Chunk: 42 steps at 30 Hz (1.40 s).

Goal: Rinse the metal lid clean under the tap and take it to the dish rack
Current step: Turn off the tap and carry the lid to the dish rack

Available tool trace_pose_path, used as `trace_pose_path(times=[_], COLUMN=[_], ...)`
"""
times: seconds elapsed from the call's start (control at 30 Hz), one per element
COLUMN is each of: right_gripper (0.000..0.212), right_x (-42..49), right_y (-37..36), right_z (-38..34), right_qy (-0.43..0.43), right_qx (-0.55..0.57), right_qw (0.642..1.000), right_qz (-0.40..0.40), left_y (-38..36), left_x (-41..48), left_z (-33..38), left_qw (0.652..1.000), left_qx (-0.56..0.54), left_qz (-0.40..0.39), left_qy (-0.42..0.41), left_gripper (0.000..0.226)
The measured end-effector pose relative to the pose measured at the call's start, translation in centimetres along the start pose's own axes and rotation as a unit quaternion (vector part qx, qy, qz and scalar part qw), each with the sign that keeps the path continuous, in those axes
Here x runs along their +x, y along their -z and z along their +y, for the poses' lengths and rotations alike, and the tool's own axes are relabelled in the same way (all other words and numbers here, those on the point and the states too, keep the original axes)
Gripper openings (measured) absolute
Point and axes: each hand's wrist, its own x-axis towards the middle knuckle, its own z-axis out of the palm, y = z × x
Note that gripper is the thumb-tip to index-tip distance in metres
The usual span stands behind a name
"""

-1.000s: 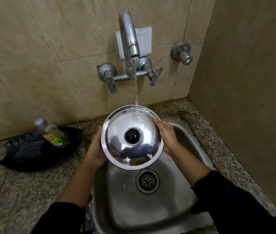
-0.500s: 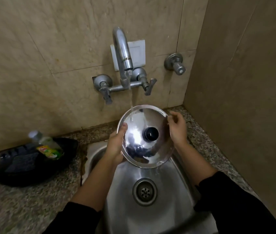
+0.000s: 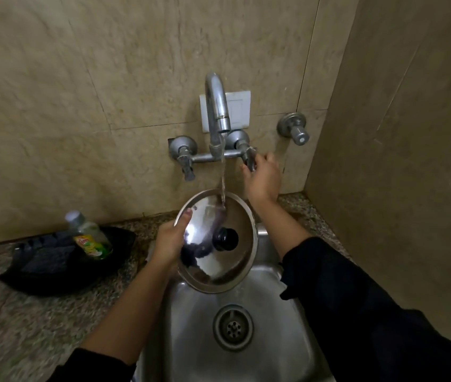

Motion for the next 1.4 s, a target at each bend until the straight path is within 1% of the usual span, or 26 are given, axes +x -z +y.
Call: trace_pose_path(times=[0.03,0.1,0.17,0.2,0.27,0.3,0.33,0.4,0.43,0.47,0.5,0.57,0.63,0.67,0.73,0.8,0.93,1.0,1.07,1.17,1.23,1.3,1.4], right_gripper=[0.031,0.036,0.048,0.055,0.067,0.065,0.057,0.040,0.038,0.037,0.036,0.028,0.020,0.022,0.025,0.022,0.013,0.010,0.008,0.009,0.014,0.021,0.016], right_x=[-0.1,-0.2,-0.9,-1.7,-4.1,-5.6,-7.1,-9.7,-10.7,-11.4,-12.0,-12.7,-13.2,-13.4,-13.5,-13.8,-14.6,-14.9,-14.9,-14.9,-15.1,-15.3,-15.9], right_y=[0.2,0.5,1.2,1.6,2.5,3.1,3.6,4.6,5.0,5.4,5.9,6.9,8.2,8.8,10.3,11.7,13.5,13.9,14.2,14.0,13.6,12.8,10.4], right_z=[0.0,0.1,0.5,0.8,2.0,2.8,3.8,5.7,6.5,7.1,7.3,7.0,5.5,4.6,3.0,1.7,0.3,-0.2,-0.6,-1.4,-1.9,-3.2,-6.4], right_qy=[0.010,0.003,-0.032,-0.061,-0.130,-0.154,-0.167,-0.197,-0.204,-0.207,-0.204,-0.190,-0.176,-0.166,-0.129,-0.082,0.025,0.070,0.091,0.085,0.058,0.018,-0.062], right_qx=[-0.018,-0.015,0.065,0.123,0.206,0.230,0.261,0.328,0.355,0.373,0.390,0.434,0.471,0.482,0.483,0.463,0.349,0.310,0.293,0.302,0.344,0.406,0.491], right_qw=[1.000,0.999,0.993,0.982,0.942,0.917,0.887,0.816,0.787,0.771,0.764,0.761,0.763,0.769,0.792,0.820,0.886,0.903,0.912,0.913,0.904,0.884,0.844], right_qz=[0.001,-0.028,-0.093,-0.134,-0.231,-0.286,-0.342,-0.433,-0.461,-0.473,-0.471,-0.443,-0.407,-0.386,-0.350,-0.326,-0.303,-0.288,-0.273,-0.261,-0.247,-0.230,-0.205], left_y=[0.4,0.9,1.2,1.4,1.9,2.2,2.5,3.2,3.6,3.9,4.1,4.2,4.0,3.9,3.8,3.8,3.9,4.1,4.3,5.2,6.1,7.9,12.2], left_x=[-0.1,-0.5,-1.4,-1.8,-2.9,-3.3,-3.8,-4.6,-4.8,-5.2,-5.5,-6.1,-6.7,-7.0,-7.5,-8.1,-9.7,-10.3,-10.9,-11.6,-11.6,-11.5,-10.8], left_z=[0.1,0.0,0.0,0.0,-0.2,-0.4,-0.5,-0.8,-1.1,-1.2,-1.3,-1.7,-2.1,-2.3,-2.9,-3.6,-4.9,-5.1,-4.8,-4.1,-3.7,-2.9,-0.9], left_qw=[1.000,1.000,0.999,0.999,0.998,0.997,0.995,0.991,0.989,0.988,0.987,0.980,0.976,0.975,0.979,0.986,0.997,0.997,0.998,0.998,0.998,0.997,0.992], left_qx=[0.006,0.017,0.017,0.016,0.011,0.006,0.000,-0.017,-0.026,-0.043,-0.071,-0.135,-0.164,-0.166,-0.145,-0.105,-0.005,0.009,0.015,0.014,0.011,-0.015,-0.072], left_qz=[0.008,0.013,0.015,0.017,0.015,0.014,0.017,0.035,0.047,0.060,0.070,0.089,0.103,0.105,0.108,0.098,0.051,0.047,0.042,0.044,0.050,0.067,0.103], left_qy=[-0.004,-0.009,-0.022,-0.035,-0.066,-0.082,-0.099,-0.129,-0.135,-0.133,-0.126,-0.118,-0.104,-0.101,-0.098,-0.078,-0.052,-0.054,-0.051,-0.050,-0.047,-0.035,-0.013], left_gripper=[0.038,0.042,0.041,0.038,0.032,0.028,0.026,0.034,0.040,0.041,0.039,0.030,0.027,0.028,0.028,0.026,0.017,0.014,0.018,0.016,0.017,0.024,0.024])
